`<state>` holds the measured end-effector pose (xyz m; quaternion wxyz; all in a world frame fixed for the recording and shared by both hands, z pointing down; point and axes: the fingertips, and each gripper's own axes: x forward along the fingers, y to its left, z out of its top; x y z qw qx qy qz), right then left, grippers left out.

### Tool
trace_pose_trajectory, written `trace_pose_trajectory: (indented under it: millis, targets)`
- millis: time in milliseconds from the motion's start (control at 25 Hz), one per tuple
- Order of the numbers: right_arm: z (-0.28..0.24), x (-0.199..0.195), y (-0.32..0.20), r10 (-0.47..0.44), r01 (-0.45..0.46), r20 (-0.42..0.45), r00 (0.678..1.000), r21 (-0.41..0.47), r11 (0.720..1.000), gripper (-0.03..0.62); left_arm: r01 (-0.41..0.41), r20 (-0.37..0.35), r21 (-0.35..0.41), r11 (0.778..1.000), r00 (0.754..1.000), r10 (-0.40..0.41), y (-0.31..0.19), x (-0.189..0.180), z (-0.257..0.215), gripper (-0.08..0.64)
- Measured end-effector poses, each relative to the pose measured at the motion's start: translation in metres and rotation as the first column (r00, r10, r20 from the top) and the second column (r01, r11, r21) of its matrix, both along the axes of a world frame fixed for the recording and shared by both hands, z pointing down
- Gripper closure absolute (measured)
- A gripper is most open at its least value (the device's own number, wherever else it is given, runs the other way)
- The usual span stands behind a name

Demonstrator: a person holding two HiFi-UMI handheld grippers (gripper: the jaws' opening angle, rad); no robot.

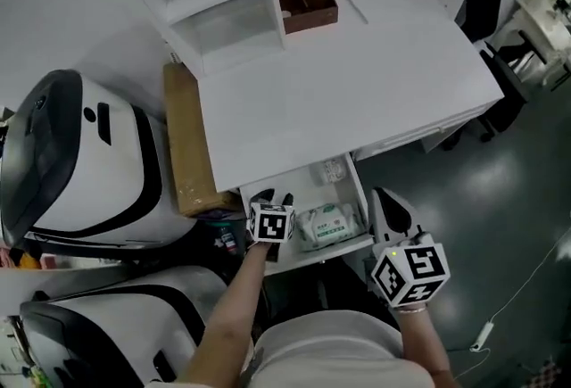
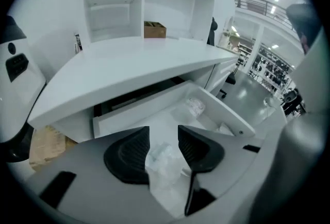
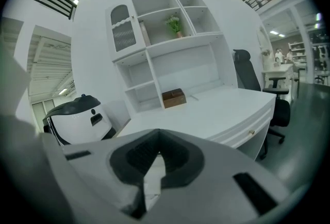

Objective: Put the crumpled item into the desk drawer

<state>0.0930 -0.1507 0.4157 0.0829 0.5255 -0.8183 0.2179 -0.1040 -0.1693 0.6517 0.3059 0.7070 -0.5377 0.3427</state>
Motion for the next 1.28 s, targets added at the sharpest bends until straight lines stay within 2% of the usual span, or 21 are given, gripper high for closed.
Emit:
trace_pose_trajectory:
  millis: [160, 560, 880, 1280]
  targets:
    - [-0.001, -0.006, 0.005, -0.010, 0.010, 0.009, 1.000, 0.002, 1.000, 0.589, 0.040, -0.031, 0.085, 0.996, 0.999, -0.037, 0.003, -0.003, -0.033, 0.445]
    - [-0.005, -0.021, 0.014, -0.042, 0.042, 0.020, 0.999, 0.013, 0.999, 0.589, 0.075, -0.102, 0.272, 0.959, 0.994, -0.048, 0.017, -0.007, -0.116, 0.483]
    - [-0.009, -0.033, 0.022, -0.065, 0.064, 0.025, 0.998, 0.024, 0.998, 0.589, 0.128, -0.117, 0.403, 0.906, 0.989, -0.087, 0.033, -0.023, -0.166, 0.546]
    - [-0.014, -0.049, 0.029, -0.097, 0.096, 0.023, 0.995, 0.037, 0.995, 0.590, 0.160, -0.134, 0.487, 0.859, 0.985, -0.107, 0.058, -0.044, -0.204, 0.566]
